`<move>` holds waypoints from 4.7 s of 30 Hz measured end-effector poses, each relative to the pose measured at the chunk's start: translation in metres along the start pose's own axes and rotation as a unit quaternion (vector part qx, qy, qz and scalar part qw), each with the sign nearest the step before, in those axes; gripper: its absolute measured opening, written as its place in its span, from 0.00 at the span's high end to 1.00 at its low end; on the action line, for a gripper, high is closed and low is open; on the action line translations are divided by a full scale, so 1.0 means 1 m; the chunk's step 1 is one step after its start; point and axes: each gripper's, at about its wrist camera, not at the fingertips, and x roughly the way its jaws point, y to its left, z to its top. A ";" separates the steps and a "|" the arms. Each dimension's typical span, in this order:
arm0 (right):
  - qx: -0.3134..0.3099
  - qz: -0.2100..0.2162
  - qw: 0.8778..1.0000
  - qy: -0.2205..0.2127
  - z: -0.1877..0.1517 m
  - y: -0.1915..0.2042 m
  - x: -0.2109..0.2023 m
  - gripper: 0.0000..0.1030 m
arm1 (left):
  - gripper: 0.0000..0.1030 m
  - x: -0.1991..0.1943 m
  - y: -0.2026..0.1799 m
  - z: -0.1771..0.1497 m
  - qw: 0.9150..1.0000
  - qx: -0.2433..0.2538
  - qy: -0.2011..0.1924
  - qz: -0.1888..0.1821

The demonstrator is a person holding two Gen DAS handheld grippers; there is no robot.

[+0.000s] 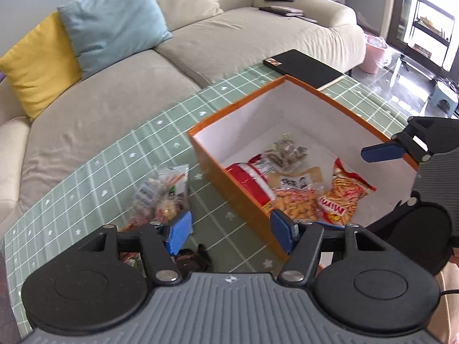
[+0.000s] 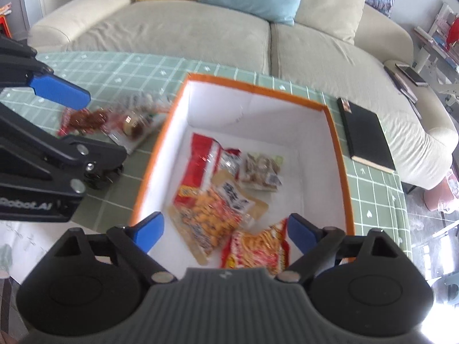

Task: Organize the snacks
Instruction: 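Open both grippers to release the packets and withdraw from the box, then grasp the green sausage stick with the left gripper while the right gripper grasps the dark wrapped snack, then carry the green sausage stick with the left gripper while the right gripper carries the dark snack into the box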

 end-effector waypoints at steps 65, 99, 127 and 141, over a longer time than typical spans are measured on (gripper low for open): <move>0.088 0.096 0.991 0.012 0.025 0.151 0.129 0.50 | 0.55 0.126 0.166 -0.123 0.986 -0.147 0.076 0.004; 0.100 0.131 0.986 0.025 -0.009 0.145 0.073 0.58 | 0.72 0.054 0.137 -0.155 0.967 -0.242 0.073 -0.012; 0.100 0.129 0.983 -0.084 0.018 0.061 -0.015 0.58 | 0.72 -0.020 0.080 -0.043 0.981 -0.178 -0.061 -0.053; 0.083 -0.007 0.995 -0.060 0.003 -0.030 0.007 0.59 | 0.72 0.031 -0.011 0.040 0.992 -0.057 -0.039 -0.104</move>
